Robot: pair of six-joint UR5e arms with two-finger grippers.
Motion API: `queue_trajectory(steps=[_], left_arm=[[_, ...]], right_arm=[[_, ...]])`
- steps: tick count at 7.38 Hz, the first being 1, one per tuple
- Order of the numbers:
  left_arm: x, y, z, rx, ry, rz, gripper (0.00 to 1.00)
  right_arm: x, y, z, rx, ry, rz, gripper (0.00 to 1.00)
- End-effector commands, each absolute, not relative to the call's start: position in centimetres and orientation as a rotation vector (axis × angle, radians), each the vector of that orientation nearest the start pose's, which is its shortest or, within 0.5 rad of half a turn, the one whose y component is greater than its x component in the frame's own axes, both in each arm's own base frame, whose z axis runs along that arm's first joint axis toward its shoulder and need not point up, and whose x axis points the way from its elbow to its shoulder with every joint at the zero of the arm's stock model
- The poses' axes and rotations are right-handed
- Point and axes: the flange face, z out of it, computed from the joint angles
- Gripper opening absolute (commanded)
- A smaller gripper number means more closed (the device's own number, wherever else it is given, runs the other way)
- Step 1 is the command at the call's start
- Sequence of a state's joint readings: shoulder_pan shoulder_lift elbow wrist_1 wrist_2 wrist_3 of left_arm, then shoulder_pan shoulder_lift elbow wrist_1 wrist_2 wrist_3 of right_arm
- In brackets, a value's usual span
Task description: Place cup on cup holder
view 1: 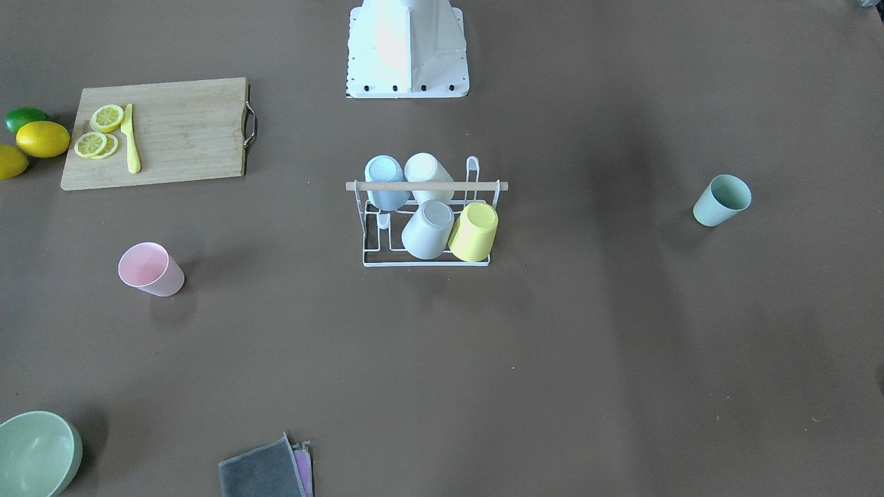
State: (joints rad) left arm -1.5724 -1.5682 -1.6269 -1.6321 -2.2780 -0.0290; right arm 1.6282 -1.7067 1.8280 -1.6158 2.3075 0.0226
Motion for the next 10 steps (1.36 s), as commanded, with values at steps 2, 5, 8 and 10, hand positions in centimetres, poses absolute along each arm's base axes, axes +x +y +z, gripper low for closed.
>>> queue_trajectory(steps=[2,5,8,10], left_arm=[[-6.9,-49.8,63.1,0.099,0.708,0.011,0.98],[-6.9,-49.7,63.5,0.091,0.709,0.009,0.98],[-6.9,-49.7,63.6,0.091,0.708,0.009,0.98],[-6.9,-49.7,63.5,0.090,0.709,0.008,0.98]], right_arm=[[7.9,-45.7,57.3,0.128,-0.780,0.006,1.00],[4.8,-46.9,53.3,0.177,-0.772,-0.085,1.00],[-0.9,-52.3,47.6,0.125,-0.706,-0.186,1.00],[-7.9,-53.5,45.5,0.040,-0.678,-0.293,1.00]])
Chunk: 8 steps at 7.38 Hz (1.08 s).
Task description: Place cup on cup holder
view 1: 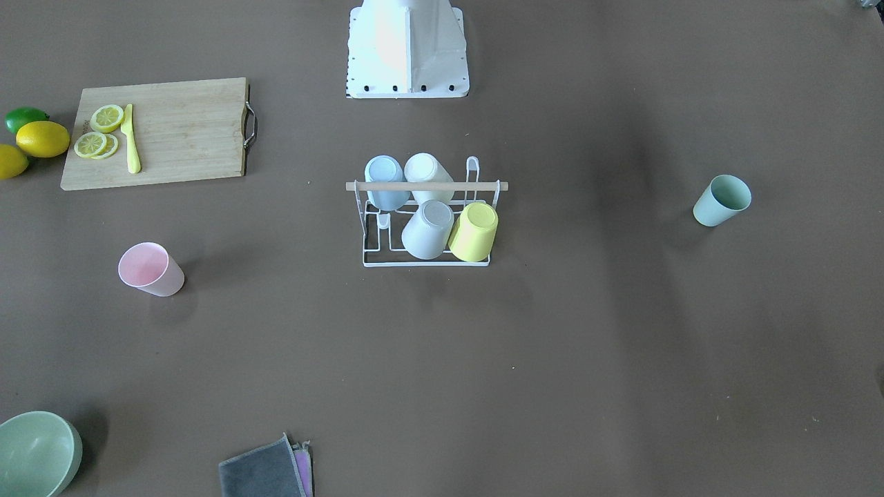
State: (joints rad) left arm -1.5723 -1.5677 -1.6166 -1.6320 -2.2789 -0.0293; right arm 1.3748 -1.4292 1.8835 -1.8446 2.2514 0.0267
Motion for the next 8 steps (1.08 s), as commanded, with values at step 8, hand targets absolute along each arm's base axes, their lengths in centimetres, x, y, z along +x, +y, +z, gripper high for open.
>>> queue_trajectory(steps=[8], left_arm=[[6.7,-59.0,54.6,0.051,0.675,0.167,0.98]], right_arm=[[-24.4,-61.1,32.8,-0.130,-0.482,-0.596,1.00]])
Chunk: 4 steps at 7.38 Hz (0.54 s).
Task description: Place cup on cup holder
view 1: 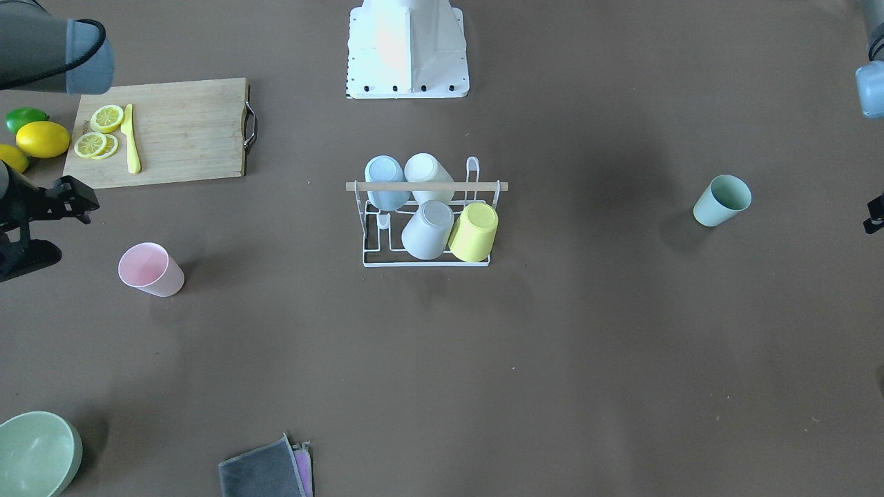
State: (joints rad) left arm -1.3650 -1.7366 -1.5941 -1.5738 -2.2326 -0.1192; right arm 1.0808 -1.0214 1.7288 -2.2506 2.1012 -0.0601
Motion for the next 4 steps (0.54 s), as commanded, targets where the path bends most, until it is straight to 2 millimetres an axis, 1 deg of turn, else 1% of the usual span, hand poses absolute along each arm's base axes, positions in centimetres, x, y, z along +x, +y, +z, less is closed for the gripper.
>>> queue_trajectory(steps=[1,2,3,4], left_arm=[[10.3,-62.4,52.4,-0.012,0.666,0.198,0.98],[12.3,-63.9,51.1,-0.043,0.659,0.213,0.98],[14.1,-64.0,51.5,-0.071,0.658,0.233,0.98],[15.4,-64.5,50.8,-0.124,0.647,0.233,0.98]], right_arm=[[-26.5,-61.7,32.1,-0.159,-0.458,-0.640,1.00],[-28.3,-62.5,32.1,-0.181,-0.427,-0.664,1.00],[-32.2,-63.3,32.4,-0.231,-0.393,-0.705,1.00],[-34.4,-65.4,31.7,-0.267,-0.369,-0.774,1.00]])
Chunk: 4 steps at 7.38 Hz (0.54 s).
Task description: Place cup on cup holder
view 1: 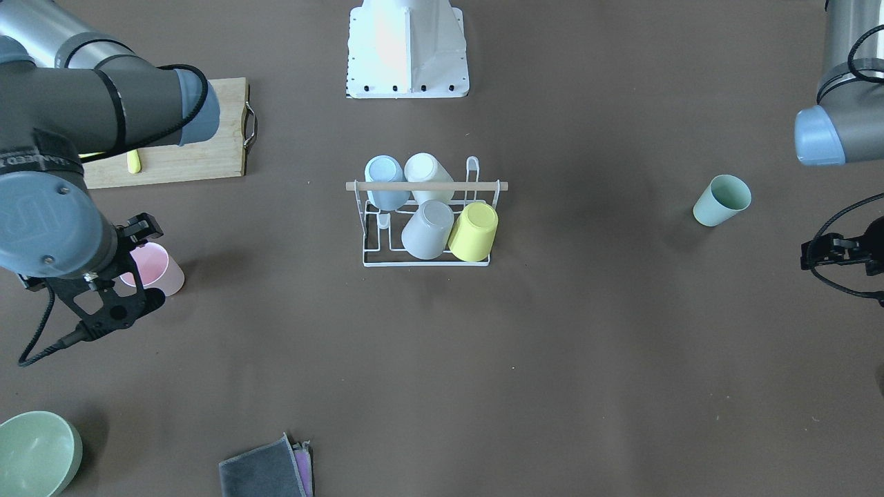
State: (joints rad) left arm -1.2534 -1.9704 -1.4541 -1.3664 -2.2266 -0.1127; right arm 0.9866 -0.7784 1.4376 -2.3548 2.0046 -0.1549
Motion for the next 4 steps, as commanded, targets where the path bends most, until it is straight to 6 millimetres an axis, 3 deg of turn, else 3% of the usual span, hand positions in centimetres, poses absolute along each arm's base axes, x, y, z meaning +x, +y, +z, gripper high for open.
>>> queue_trajectory(steps=[1,2,4], left_arm=[[16.1,-66.3,50.4,-0.161,0.641,0.261,0.98],[17.6,-68.1,50.4,-0.197,0.632,0.284,0.98],[21.9,-67.1,50.9,-0.234,0.619,0.339,0.98]], right_arm=[[-35.7,-66.0,31.9,-0.295,-0.360,-0.819,1.00],[-38.4,-64.8,32.7,-0.315,-0.331,-0.889,1.00],[-42.2,-64.5,33.0,-0.352,-0.269,-1.018,1.00]])
